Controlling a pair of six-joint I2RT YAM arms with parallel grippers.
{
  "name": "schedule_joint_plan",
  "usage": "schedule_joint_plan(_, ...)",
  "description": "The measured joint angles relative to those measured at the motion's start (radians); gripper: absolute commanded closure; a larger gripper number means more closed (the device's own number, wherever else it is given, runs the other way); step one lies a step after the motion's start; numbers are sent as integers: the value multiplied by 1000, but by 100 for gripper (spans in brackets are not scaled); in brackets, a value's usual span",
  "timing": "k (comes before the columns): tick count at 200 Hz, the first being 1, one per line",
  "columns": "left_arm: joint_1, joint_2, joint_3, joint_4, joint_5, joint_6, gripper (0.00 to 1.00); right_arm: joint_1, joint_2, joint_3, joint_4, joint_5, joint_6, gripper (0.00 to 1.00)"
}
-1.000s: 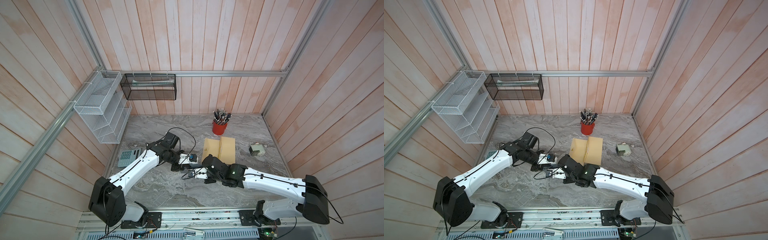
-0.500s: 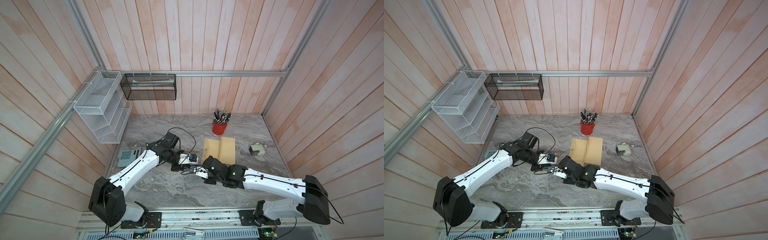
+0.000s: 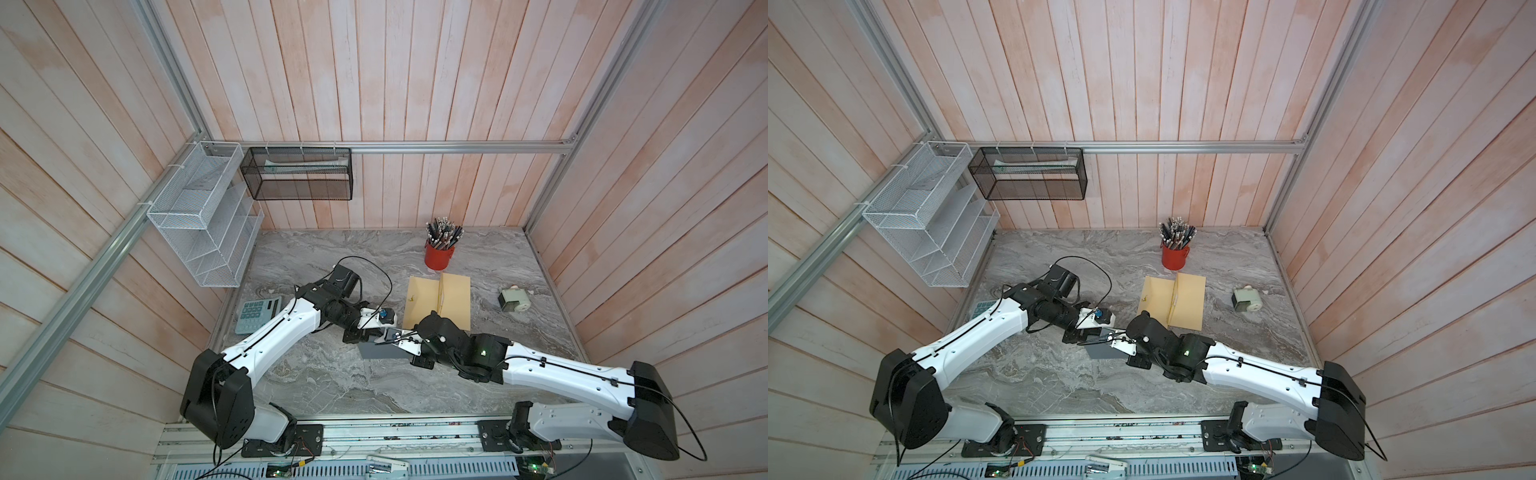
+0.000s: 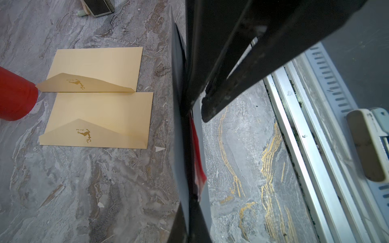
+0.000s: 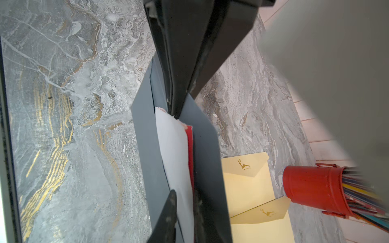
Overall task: Fold the letter paper in half and place it into the envelope
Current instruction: Place the letter paper in the envelope.
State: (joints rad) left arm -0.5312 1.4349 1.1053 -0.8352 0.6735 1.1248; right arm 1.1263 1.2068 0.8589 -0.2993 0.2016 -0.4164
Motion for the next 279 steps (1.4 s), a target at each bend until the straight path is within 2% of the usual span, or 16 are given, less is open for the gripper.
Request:
schedule_joint_plan(84,0,0,0,-7,5,0,100,17,44,-2,26,-15,-1,92)
schedule_joint_plan(279,0,2,0,-14,29,0,100,38,134,-58,179,18,80,86)
